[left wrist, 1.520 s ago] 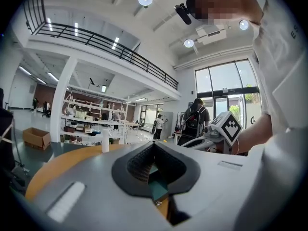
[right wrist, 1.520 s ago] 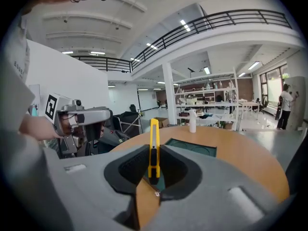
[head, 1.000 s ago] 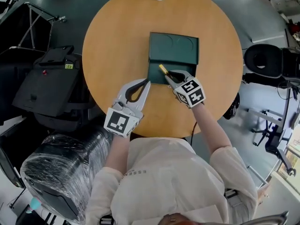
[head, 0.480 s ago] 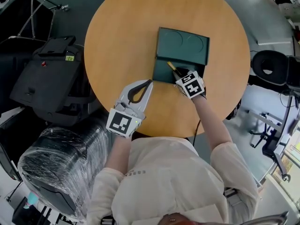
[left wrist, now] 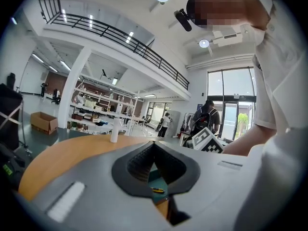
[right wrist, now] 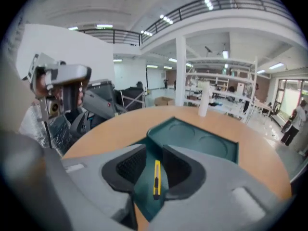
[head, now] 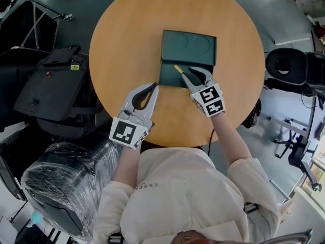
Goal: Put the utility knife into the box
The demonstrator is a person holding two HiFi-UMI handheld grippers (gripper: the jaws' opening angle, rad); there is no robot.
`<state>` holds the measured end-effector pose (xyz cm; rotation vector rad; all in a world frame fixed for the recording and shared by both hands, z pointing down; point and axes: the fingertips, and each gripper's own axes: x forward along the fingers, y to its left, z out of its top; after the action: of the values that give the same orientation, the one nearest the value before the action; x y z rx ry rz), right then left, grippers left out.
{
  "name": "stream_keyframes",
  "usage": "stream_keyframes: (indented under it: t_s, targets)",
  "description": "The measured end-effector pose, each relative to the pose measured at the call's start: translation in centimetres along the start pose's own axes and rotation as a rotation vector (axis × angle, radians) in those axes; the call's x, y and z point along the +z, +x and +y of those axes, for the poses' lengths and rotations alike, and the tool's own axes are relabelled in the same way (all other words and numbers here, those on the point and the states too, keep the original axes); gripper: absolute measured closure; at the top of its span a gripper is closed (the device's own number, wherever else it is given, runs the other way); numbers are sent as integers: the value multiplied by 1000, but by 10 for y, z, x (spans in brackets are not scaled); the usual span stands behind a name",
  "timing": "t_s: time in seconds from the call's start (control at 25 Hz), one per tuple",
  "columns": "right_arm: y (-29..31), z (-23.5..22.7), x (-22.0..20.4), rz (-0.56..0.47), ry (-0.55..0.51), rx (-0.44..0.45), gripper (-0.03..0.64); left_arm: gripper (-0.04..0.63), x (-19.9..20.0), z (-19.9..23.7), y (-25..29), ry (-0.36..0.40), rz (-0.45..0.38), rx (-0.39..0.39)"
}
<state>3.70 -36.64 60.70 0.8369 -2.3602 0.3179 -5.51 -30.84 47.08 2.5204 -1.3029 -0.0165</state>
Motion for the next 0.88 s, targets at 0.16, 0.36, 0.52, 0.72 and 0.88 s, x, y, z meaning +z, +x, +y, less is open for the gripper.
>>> stream_keyframes:
  t_s: [0.16,0.36,0.52,0.72,0.88]
  targets:
    - [-68,-6,49,-276,33,-129,590,578,20,-22,-3,18,-49,-15]
    - [-134,10,64,-420,55,-172,624,578,41,-54,-16,84,-103,-10]
    - [-164,17,59,-463,56,-197,624,578,42,-70,-26,120,-119,-3]
    - [-189,37,54,-429,-1,-217,624,578,35,-91,-43,119,-114,-37]
    - [-204,59,47,-424,-3,-213,624,578,29,-105,-60,119,-107,-70]
